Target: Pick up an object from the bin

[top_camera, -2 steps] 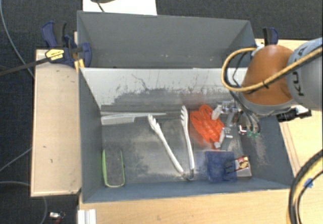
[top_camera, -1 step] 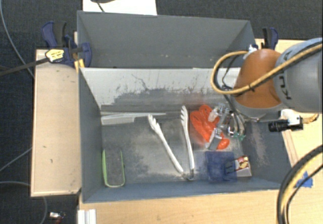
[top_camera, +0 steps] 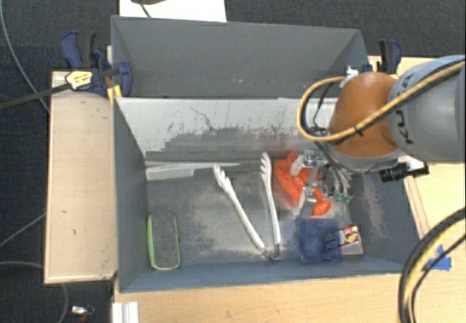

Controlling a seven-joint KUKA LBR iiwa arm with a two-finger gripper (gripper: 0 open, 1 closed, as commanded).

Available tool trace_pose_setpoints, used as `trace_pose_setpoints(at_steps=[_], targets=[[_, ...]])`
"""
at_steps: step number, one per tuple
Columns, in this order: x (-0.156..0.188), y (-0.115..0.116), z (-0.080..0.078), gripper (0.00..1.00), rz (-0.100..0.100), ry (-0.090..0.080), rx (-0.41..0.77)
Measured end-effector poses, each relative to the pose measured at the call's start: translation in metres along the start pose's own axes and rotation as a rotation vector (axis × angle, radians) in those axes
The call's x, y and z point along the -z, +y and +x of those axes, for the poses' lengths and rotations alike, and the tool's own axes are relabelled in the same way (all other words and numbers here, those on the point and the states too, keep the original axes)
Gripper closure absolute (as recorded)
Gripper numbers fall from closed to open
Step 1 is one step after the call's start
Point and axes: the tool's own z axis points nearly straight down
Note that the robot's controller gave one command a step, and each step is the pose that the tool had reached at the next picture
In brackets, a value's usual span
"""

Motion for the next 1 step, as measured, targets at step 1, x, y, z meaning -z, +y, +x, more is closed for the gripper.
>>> trace_pose_setpoints(at_steps=[1], targets=[[-0.0132,-0.0126,-0.0041,0.00,-0.001,0.001,-0.247]])
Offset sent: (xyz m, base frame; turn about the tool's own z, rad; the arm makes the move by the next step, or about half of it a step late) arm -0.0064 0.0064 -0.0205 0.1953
